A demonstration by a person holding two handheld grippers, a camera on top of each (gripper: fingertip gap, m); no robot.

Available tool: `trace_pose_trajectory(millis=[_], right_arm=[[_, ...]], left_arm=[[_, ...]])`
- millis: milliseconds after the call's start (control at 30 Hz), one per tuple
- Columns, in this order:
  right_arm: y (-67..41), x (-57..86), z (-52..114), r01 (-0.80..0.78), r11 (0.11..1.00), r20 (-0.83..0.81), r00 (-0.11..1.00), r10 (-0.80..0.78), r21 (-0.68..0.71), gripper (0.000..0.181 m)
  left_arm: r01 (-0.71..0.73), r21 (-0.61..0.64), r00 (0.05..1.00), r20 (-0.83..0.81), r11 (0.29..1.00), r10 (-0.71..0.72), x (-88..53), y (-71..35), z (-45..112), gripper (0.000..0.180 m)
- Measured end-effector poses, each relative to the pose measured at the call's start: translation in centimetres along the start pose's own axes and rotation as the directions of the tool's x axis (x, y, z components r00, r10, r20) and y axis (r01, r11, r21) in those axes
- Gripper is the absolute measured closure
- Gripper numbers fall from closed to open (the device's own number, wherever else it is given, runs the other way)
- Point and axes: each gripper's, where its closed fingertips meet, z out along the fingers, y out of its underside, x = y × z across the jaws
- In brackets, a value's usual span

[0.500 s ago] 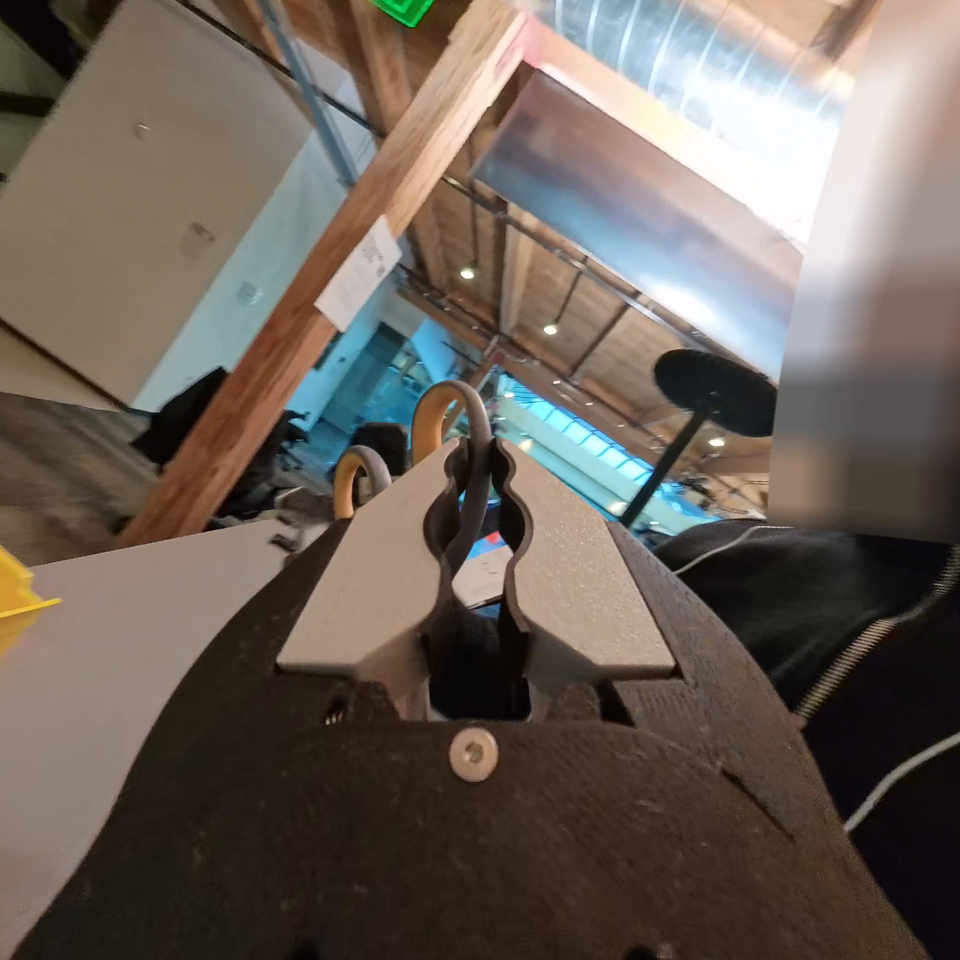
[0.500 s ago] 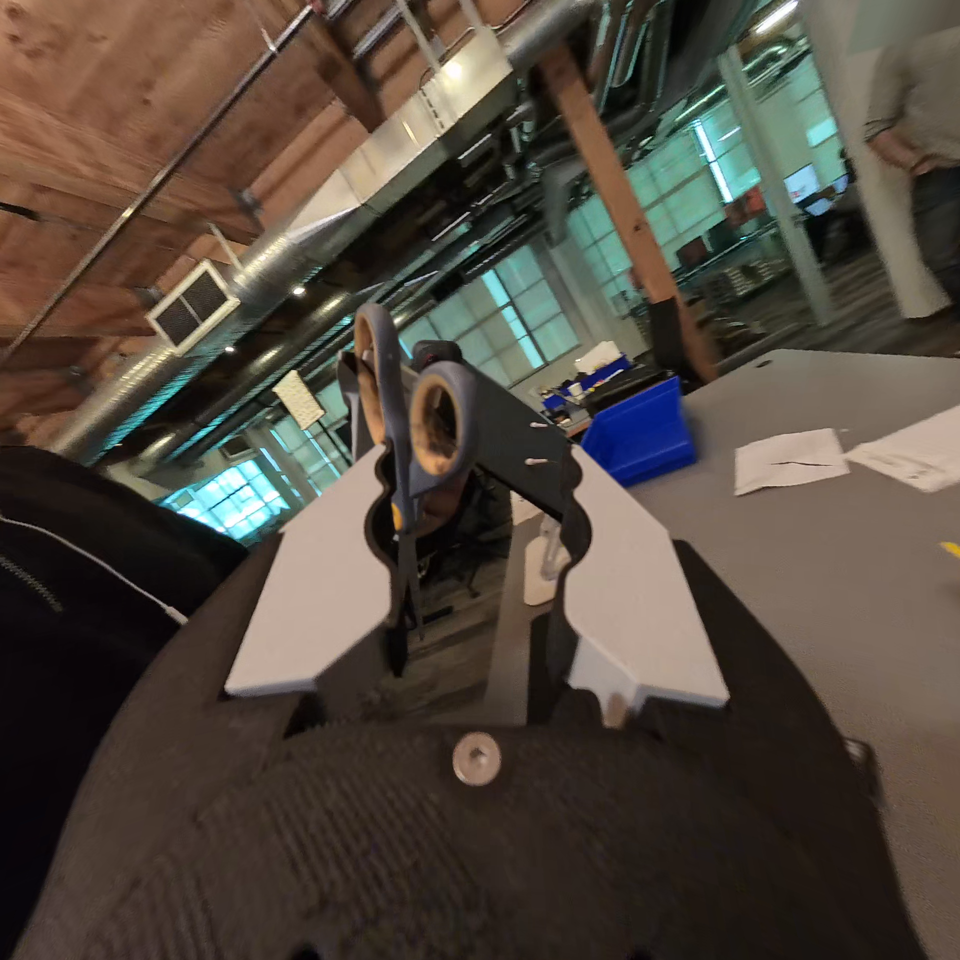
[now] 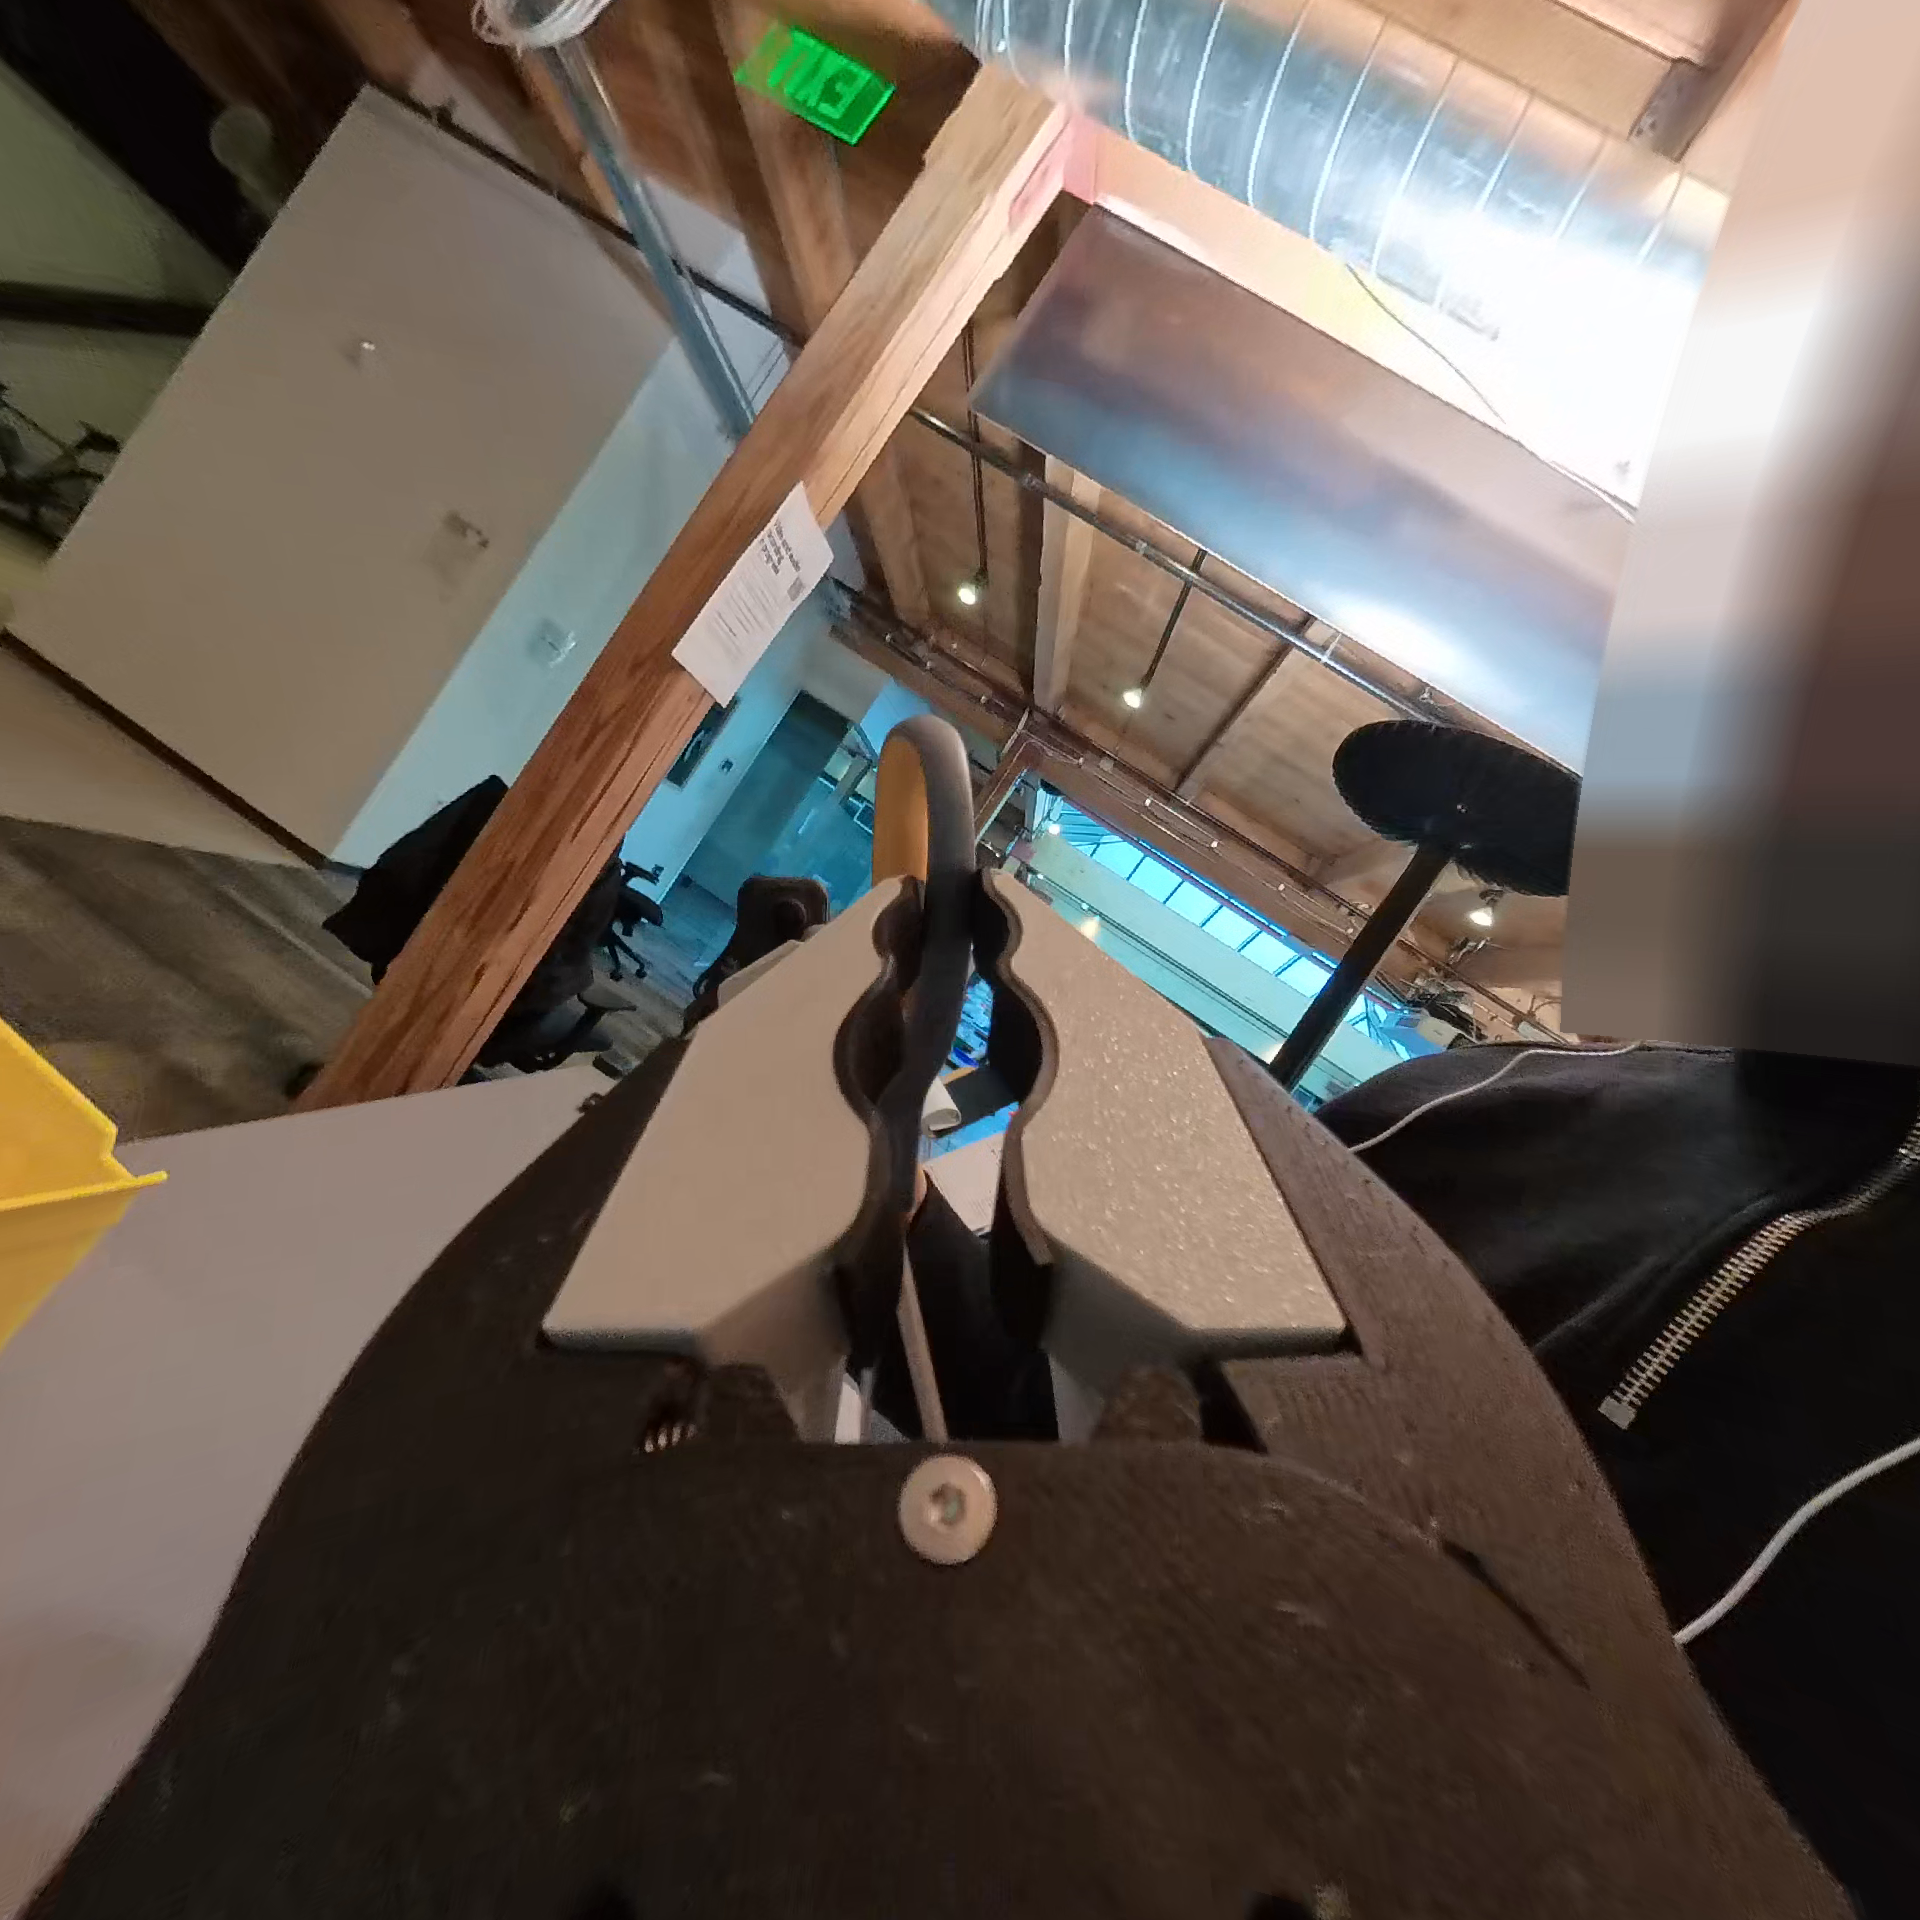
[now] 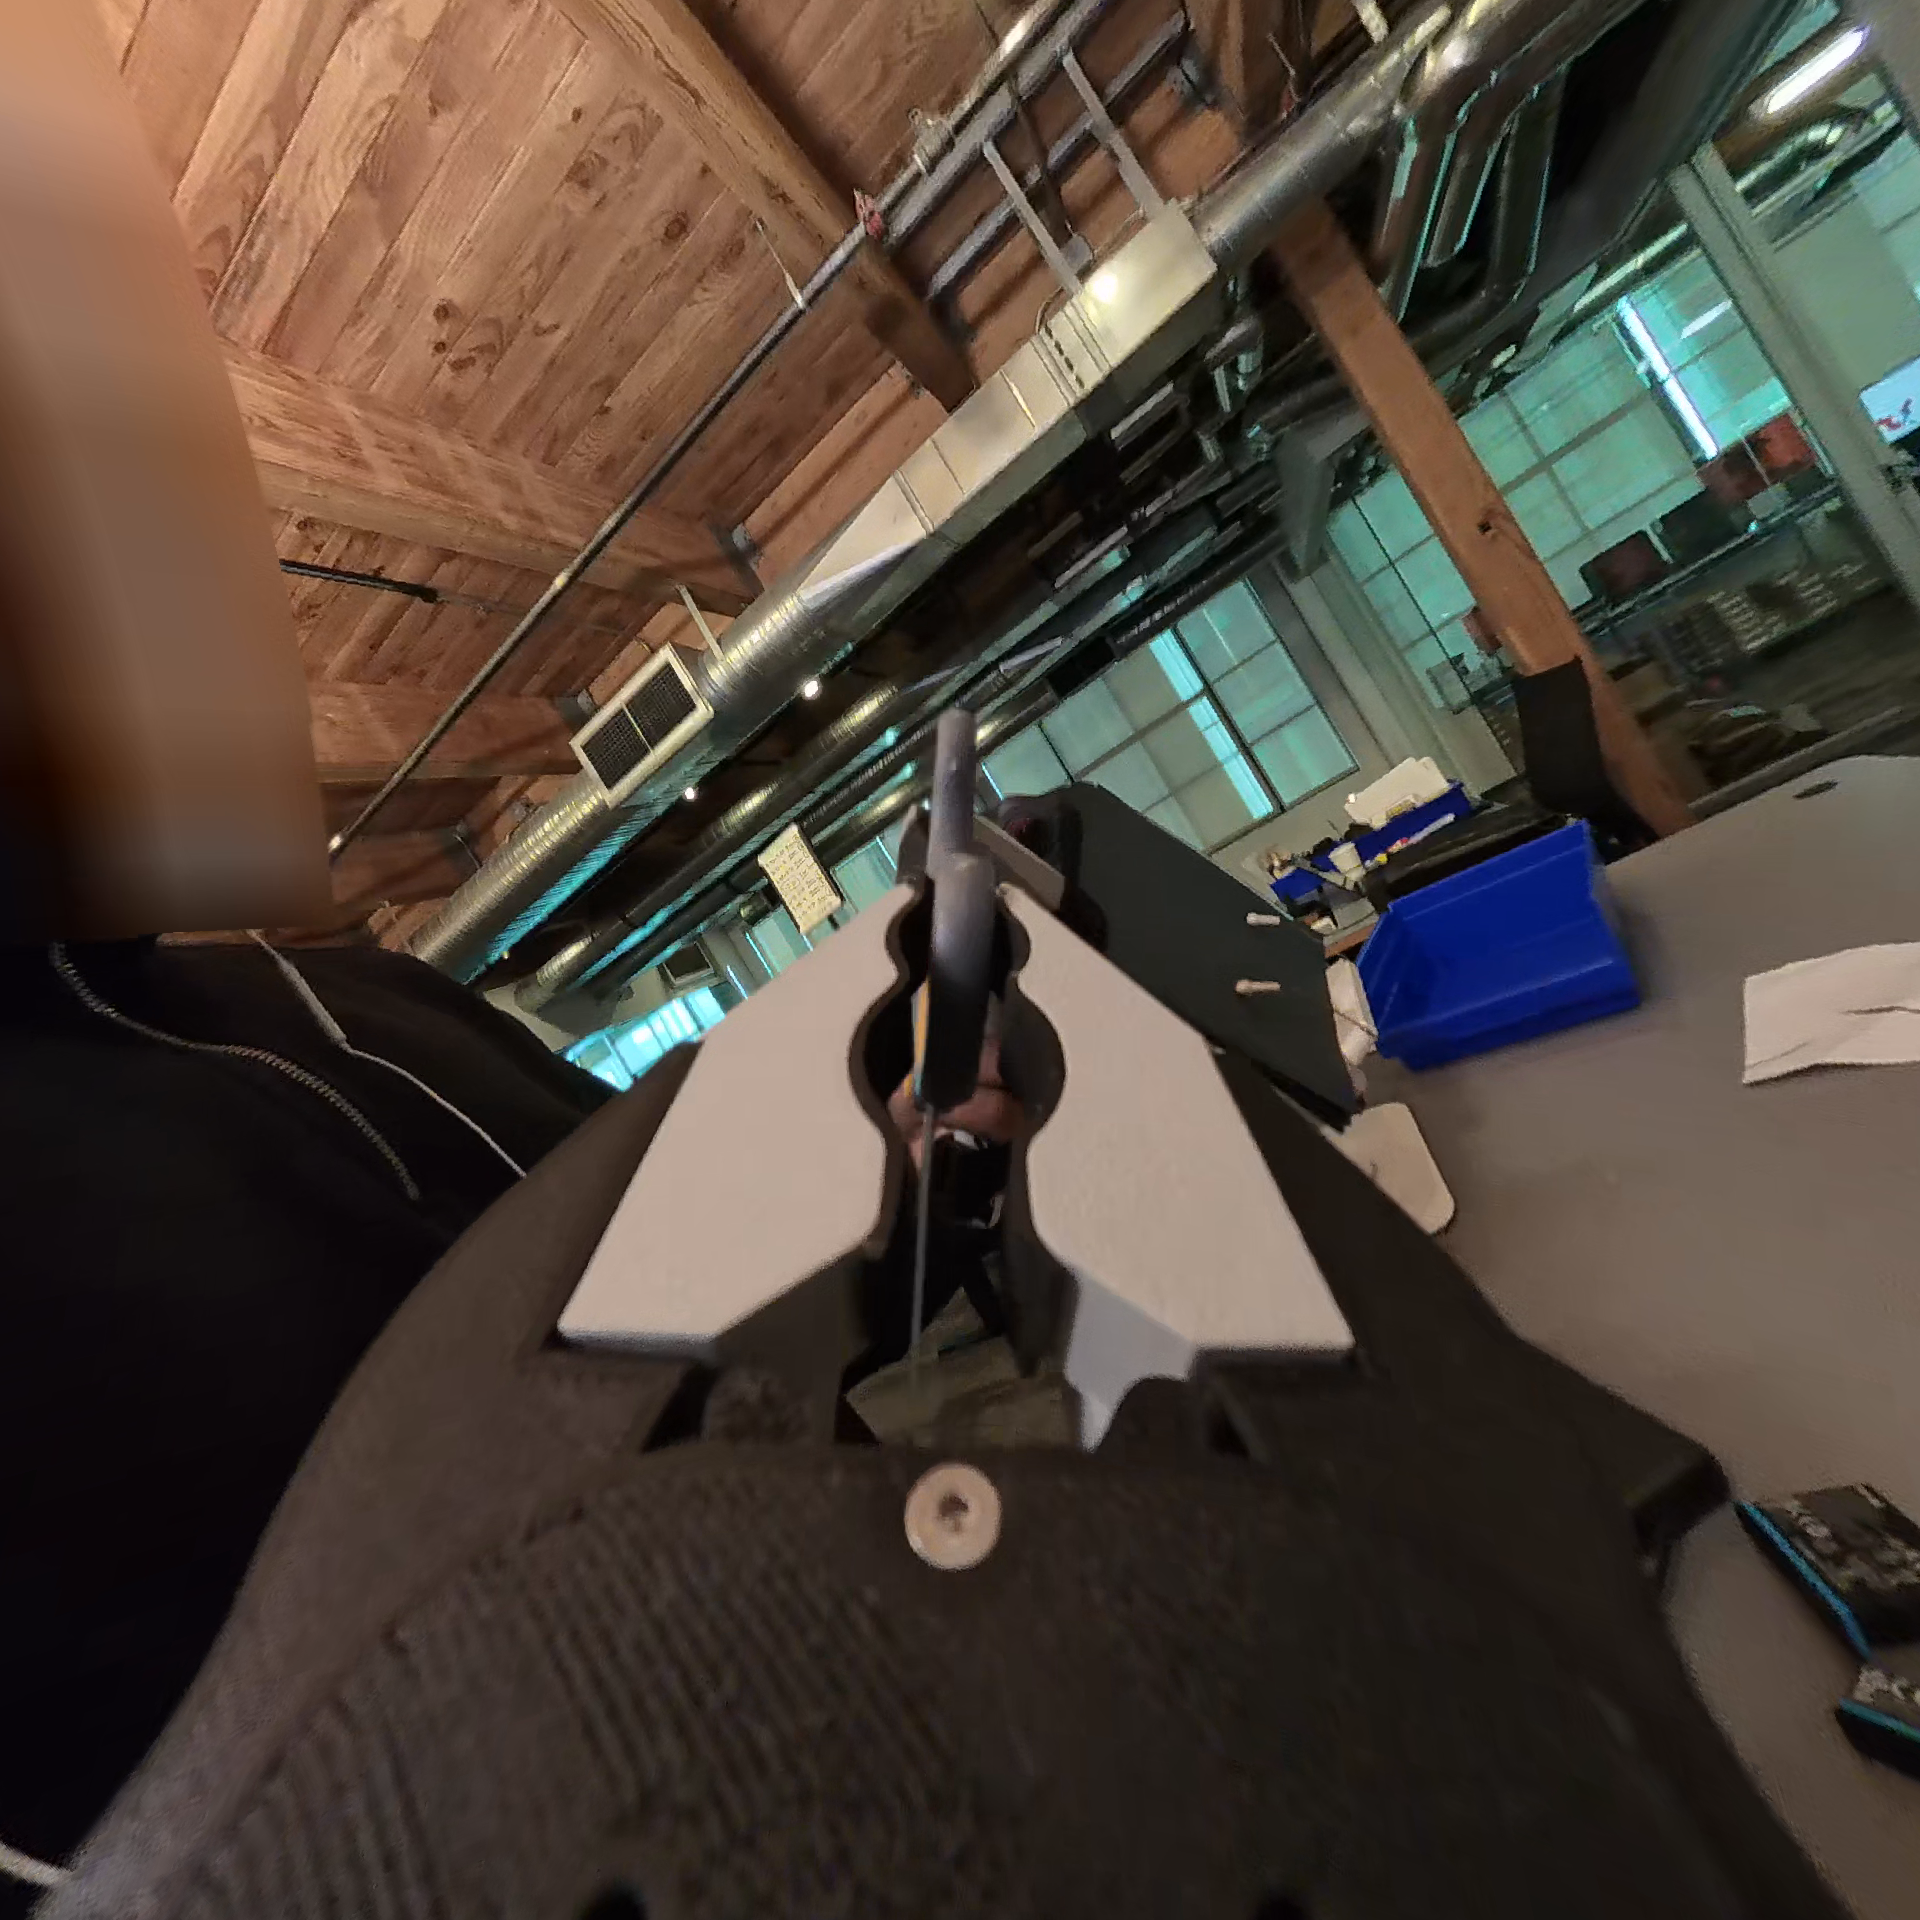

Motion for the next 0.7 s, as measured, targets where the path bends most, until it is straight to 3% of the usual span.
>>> trace_pose_trajectory(millis=[167,300,400,567,700], right_arm=[[2.6,-0.2,2.3,0.082,0.96,-0.061,0.993,-0.102,-0.266,0.172],[2.7,-0.1,2.6,0.095,0.933,-0.095,0.986,-0.136,-0.348,0.172],[3.2,-0.5,2.6,0.077,0.934,-0.079,0.991,-0.111,-0.348,0.172],[1.2,-0.2,0.2,0.039,0.975,-0.096,0.993,-0.061,-0.22,0.174],[0.8,-0.3,-0.8,0.017,0.984,-0.1,0.994,-0.035,-0.176,0.177]], left_arm=[[-0.019,-0.183,0.997,0.069,0.983,0.032,-1.3,3.2,1.3,0.173],[-0.021,-0.207,0.995,0.09,0.978,0.041,-1.6,3.2,1.1,0.173],[-0.035,-0.179,0.995,0.081,0.983,0.05,-1.2,3.3,1.0,0.173],[-0.005,-0.038,0.997,0.078,0.999,0.008,-0.7,1.5,-1.3,0.173],[-0.005,-0.054,0.992,0.127,0.999,0.012,-1.3,1.9,-2.2,0.173]])
